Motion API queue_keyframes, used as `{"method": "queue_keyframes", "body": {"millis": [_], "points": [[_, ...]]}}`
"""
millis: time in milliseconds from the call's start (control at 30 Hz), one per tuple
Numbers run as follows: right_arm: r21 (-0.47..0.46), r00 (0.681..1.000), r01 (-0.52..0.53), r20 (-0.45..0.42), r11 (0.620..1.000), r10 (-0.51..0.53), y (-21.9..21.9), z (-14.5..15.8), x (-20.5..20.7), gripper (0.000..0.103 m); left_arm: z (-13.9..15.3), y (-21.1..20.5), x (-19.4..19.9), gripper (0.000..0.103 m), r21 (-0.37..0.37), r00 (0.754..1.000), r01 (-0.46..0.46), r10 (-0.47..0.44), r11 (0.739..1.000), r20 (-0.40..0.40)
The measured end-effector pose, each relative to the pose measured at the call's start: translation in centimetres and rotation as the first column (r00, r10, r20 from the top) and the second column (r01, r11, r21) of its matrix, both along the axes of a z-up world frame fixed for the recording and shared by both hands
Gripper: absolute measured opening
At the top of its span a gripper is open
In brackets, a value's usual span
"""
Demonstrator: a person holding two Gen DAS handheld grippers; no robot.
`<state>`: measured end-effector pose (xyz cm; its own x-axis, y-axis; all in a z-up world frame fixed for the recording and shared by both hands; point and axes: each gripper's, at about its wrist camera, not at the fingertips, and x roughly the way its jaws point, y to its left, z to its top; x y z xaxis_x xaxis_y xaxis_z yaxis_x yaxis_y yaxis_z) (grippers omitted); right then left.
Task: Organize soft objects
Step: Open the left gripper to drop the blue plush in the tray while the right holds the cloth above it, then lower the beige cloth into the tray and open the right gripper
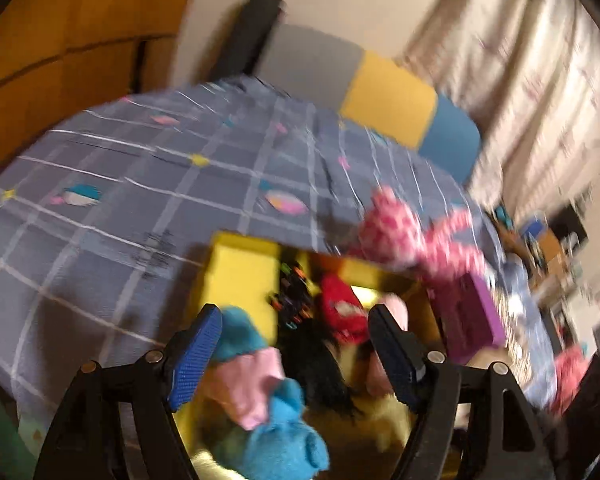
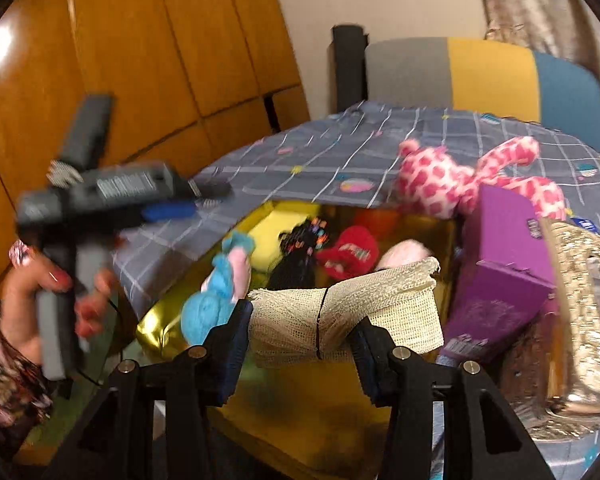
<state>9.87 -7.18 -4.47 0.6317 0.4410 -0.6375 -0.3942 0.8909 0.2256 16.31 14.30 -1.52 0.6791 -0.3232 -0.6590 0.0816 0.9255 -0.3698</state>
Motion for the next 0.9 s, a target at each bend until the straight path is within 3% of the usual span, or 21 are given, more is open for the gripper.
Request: {"method": "queue_keyframes", "body": {"millis": [167, 300, 533, 667, 900], "points": [[-0.083, 0.993, -0.087, -0.081, 0.993, 0.080, 2.8, -2.3, 1.3, 0.048, 0.7, 3.0, -3.2, 0.077, -0.050, 0.993, -0.110, 0.111, 0.993, 0.027], [-0.113, 0.984, -0.132, -0.136, 0.985, 0.116, 5.2, -3.7, 2.3, 0.048, 0.3, 4.4, -5.1, 0.077, -0.089, 0.989, -0.148, 0.150, 0.985, 0.012], [-0.123, 0.972, -0.194, -0.158, 0.973, 0.174, 9.2, -4.9, 3.8, 0.052, 0.5, 5.1, -6.1, 0.077, -0.096, 0.984, -0.177, 0.179, 0.979, 0.011], [-0.090, 0.979, -0.161, -0.137, 0.983, 0.148, 8.0, -3.8, 3.1, 0.061, 0.4, 4.8, -6.5, 0.076, -0.101, 0.985, -0.172, 0.174, 0.980, 0.015], [0.041, 0.997, -0.032, -0.063, 0.999, 0.035, 2.0, -0.2, 1.2, 0.074, -0.9, 3.0, -6.3, 0.076, -0.172, 0.989, -0.145, 0.140, 0.974, -0.037]]}}
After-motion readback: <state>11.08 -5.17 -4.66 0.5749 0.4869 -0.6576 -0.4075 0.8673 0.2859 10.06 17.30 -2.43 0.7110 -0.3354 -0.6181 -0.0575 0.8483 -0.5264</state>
